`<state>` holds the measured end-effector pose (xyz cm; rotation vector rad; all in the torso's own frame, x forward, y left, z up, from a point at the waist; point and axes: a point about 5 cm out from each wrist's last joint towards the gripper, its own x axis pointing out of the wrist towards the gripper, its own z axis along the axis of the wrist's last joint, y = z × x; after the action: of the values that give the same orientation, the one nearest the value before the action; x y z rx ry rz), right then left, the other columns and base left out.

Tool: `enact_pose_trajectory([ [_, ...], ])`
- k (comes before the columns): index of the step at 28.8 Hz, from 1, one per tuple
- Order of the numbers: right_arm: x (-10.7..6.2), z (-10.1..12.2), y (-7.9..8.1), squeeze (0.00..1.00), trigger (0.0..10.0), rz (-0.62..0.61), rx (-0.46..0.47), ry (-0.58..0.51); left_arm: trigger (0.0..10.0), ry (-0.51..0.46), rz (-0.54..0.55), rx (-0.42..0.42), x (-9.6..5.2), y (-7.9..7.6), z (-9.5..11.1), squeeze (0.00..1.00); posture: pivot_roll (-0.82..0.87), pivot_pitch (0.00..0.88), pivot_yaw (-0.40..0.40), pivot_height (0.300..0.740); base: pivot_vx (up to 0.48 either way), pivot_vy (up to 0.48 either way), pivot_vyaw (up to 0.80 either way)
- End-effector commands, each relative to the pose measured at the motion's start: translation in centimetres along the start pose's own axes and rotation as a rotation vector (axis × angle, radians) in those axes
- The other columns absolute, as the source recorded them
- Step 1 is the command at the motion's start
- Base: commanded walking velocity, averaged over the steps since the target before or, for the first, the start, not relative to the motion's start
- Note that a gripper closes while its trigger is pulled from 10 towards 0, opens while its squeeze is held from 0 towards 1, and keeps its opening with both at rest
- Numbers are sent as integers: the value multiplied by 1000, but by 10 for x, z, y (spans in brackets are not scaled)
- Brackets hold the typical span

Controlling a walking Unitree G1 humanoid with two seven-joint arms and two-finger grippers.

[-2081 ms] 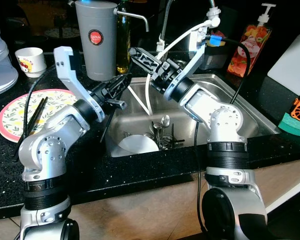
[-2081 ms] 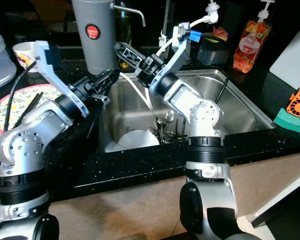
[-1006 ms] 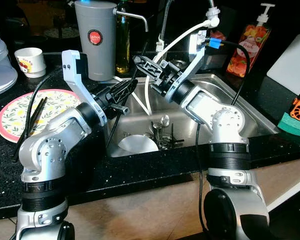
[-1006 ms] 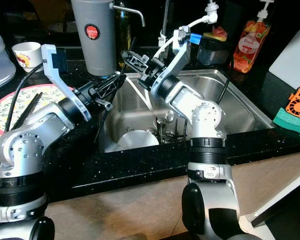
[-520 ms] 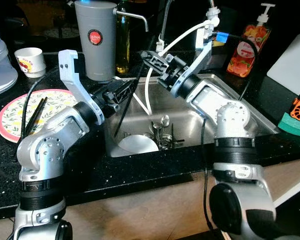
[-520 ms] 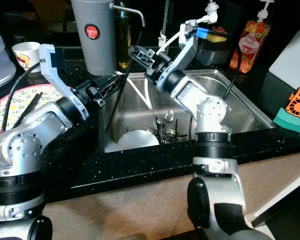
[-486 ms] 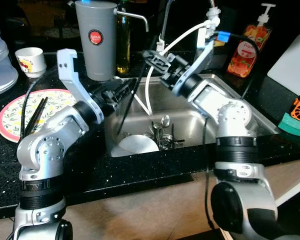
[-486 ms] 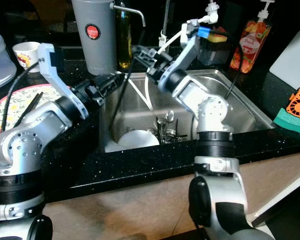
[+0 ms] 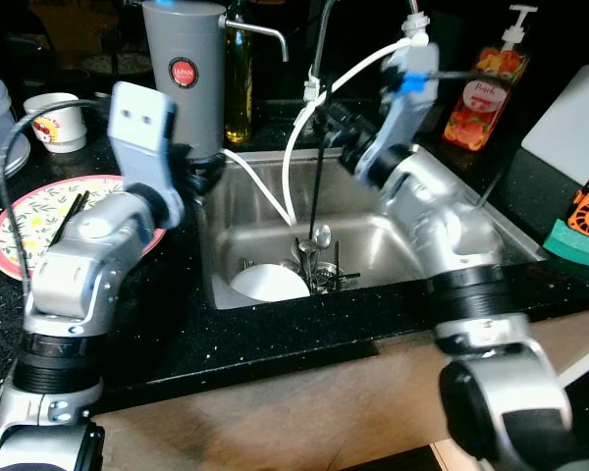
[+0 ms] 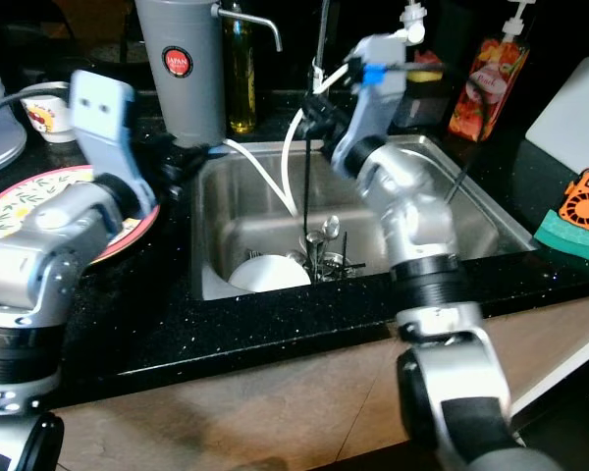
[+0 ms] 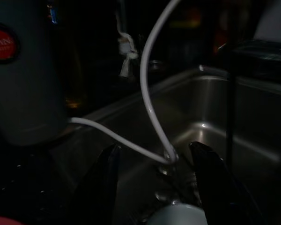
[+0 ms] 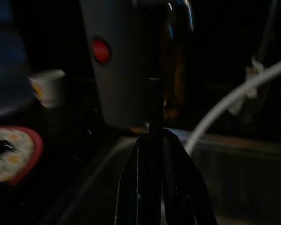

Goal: Kitchen organization

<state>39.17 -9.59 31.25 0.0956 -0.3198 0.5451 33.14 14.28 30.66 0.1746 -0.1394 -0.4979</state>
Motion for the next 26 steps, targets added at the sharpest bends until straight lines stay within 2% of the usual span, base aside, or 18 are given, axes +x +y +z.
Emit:
enact_pose_trajectory([
  [1,-3,-15,0,0,0,-20,-52,14,10000,35,-88,23,-2,-12,-1,0,-21,101,-47,740,0,0,0],
  [2,-5,-26,1,0,1490,-27,-72,33,10000,44,-119,-8,-3,-16,-2,0,-20,100,-48,740,0,0,0],
  [3,-6,-33,3,0,1490,-31,-85,44,10000,48,-139,-34,-3,-19,-3,0,-20,100,-48,740,0,0,0],
  [4,-8,-40,3,0,8863,-38,-109,61,10000,61,-160,-27,-3,-20,-3,0,-18,100,-50,740,0,0,0],
  [5,-8,-44,3,0,8863,-42,-123,70,10000,70,-172,-15,-3,-21,-4,0,-18,100,-50,740,0,0,0],
  [6,-10,-49,3,0,10000,-47,-130,87,10000,102,-188,-9,-4,-22,-6,0,-17,100,-52,740,0,0,0],
  [8,-12,-58,3,0,10000,-51,-155,117,10000,154,-217,-30,-6,-25,-9,0,-18,100,-52,740,0,0,0],
  [10,-13,-64,4,0,10000,-46,-166,137,10000,176,-234,-18,-8,-26,-11,0,-18,100,-52,740,0,0,0],
  [14,-14,-67,4,0,10000,-41,-171,141,10000,215,-236,20,-10,-26,-12,0,-19,102,-53,740,0,0,0],
  [19,-13,-67,2,0,10000,-46,-176,131,10000,243,-233,26,-11,-26,-14,0,-21,99,-53,740,0,0,0],
  [20,-13,-66,2,322,10000,-44,-174,129,10000,247,-234,27,-11,-27,-14,0,-22,96,-54,740,0,0,0],
  [21,-13,-66,1,816,10000,-46,-171,127,10000,248,-236,28,-11,-27,-14,0,-22,96,-54,740,0,0,0],
  [22,-13,-66,1,816,10000,-46,-171,127,10000,248,-236,28,-11,-27,-14,0,-22,96,-54,740,0,0,0],
  [23,-13,-65,1,925,10000,-44,-152,129,10000,250,-236,19,-11,-27,-15,0,-22,96,-54,740,0,0,0],
  [24,-13,-65,1,925,10000,-44,-152,129,10000,250,-236,19,-11,-27,-15,0,-22,96,-54,740,0,0,0],
  [25,-12,-65,1,1000,10000,-44,-156,126,10000,251,-233,24,-12,-27,-15,0,-21,89,-56,740,0,0,0],
  [26,-12,-65,0,1000,10000,-46,-162,126,10000,252,-231,26,-12,-27,-15,0,-21,86,-57,740,0,0,0],
])
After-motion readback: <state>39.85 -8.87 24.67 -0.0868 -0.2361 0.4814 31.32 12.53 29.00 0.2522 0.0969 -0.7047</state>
